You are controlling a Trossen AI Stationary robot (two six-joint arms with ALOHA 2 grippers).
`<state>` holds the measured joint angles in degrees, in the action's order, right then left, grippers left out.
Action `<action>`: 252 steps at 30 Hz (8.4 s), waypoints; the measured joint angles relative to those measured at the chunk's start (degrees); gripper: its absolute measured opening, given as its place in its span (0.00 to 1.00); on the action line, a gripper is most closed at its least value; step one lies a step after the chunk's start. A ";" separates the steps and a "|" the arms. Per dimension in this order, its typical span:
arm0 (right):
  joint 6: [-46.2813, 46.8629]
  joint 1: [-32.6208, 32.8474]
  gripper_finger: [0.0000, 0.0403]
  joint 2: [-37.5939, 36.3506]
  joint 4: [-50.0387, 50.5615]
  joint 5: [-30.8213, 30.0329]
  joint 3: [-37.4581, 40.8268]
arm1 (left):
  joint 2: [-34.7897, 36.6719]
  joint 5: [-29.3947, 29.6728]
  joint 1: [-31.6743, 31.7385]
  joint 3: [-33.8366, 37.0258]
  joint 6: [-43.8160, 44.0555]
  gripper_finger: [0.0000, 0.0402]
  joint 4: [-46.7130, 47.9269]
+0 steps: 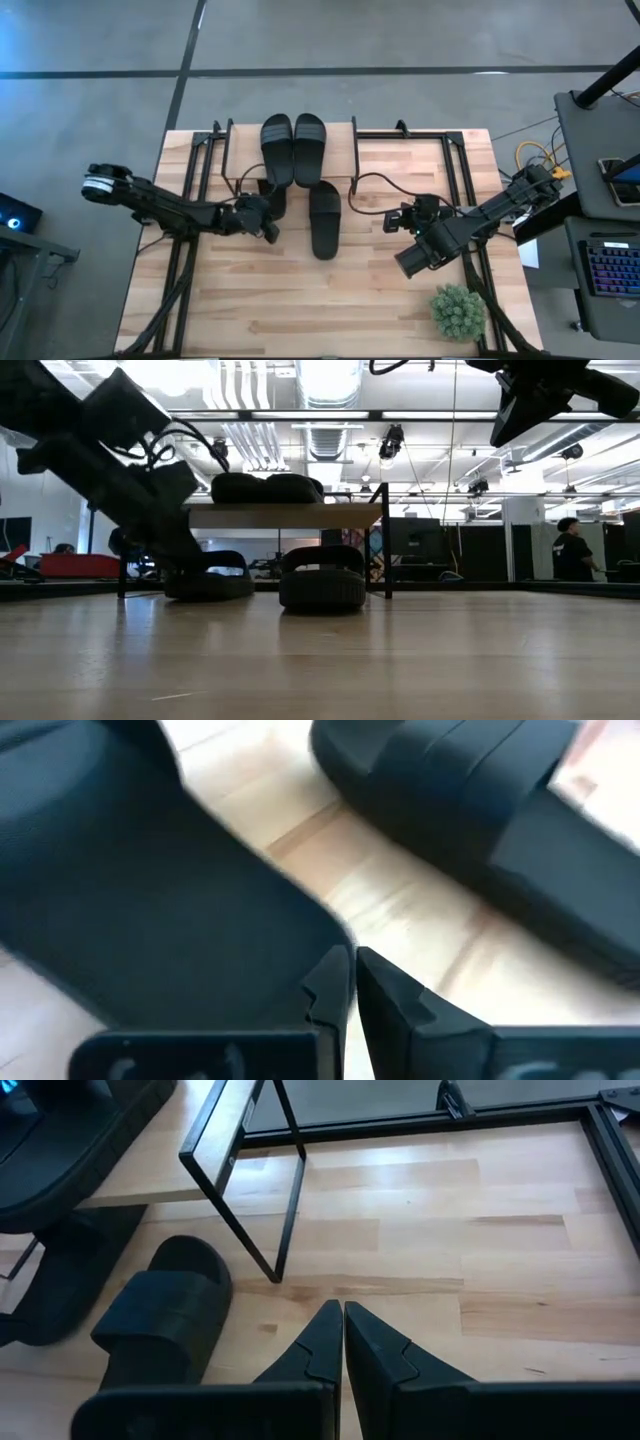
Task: Pick and place slides into the shelf
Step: Adjust the big black slides under the shelf
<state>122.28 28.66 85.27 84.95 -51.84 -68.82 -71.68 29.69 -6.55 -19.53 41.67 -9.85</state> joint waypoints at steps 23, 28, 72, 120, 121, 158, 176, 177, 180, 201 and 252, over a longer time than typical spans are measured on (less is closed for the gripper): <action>-2.56 -0.31 0.02 0.00 -0.20 1.88 0.33 | 1.75 5.10 0.04 -0.22 7.06 0.03 14.11; -2.96 -1.34 0.02 0.00 -0.21 1.86 0.37 | 3.90 7.34 0.07 -0.14 6.89 0.03 11.07; -8.76 -2.07 0.02 -0.02 -1.99 4.24 0.20 | -3.30 3.19 -0.15 -0.57 2.80 0.03 6.85; -8.96 -2.07 0.02 -0.02 -3.06 5.58 1.13 | -2.61 -7.65 0.44 -1.51 -6.03 0.02 10.91; -8.96 -2.07 0.02 -0.02 -3.04 5.58 1.14 | -2.87 -6.47 0.47 -1.51 -6.01 0.02 10.51; -27.89 -6.26 0.02 4.50 -71.73 27.08 19.30 | 20.79 -9.05 -14.11 -2.01 -0.38 0.02 16.82; -34.50 -8.43 0.02 29.37 -59.47 31.88 -5.22 | 32.48 -5.31 -18.60 -1.64 -0.05 0.02 19.83; -34.92 -8.79 0.02 30.08 -58.26 31.66 -6.33 | 32.59 -5.33 -18.60 -1.64 -0.20 0.02 20.00; -37.05 -10.08 0.02 31.12 -58.07 31.17 -8.26 | 32.43 -5.33 -18.60 -1.57 -0.36 0.02 19.93; -45.51 -21.55 0.02 30.81 -53.47 27.63 -8.55 | 29.79 -5.16 -18.60 -1.36 -0.57 0.02 19.87; -58.77 -27.20 0.02 27.30 -59.86 23.13 -4.69 | 29.70 -0.63 -18.60 -1.38 0.02 0.02 17.85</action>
<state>63.51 1.46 112.57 25.08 -28.71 -73.51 -41.98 29.06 -25.15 -20.91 41.69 8.00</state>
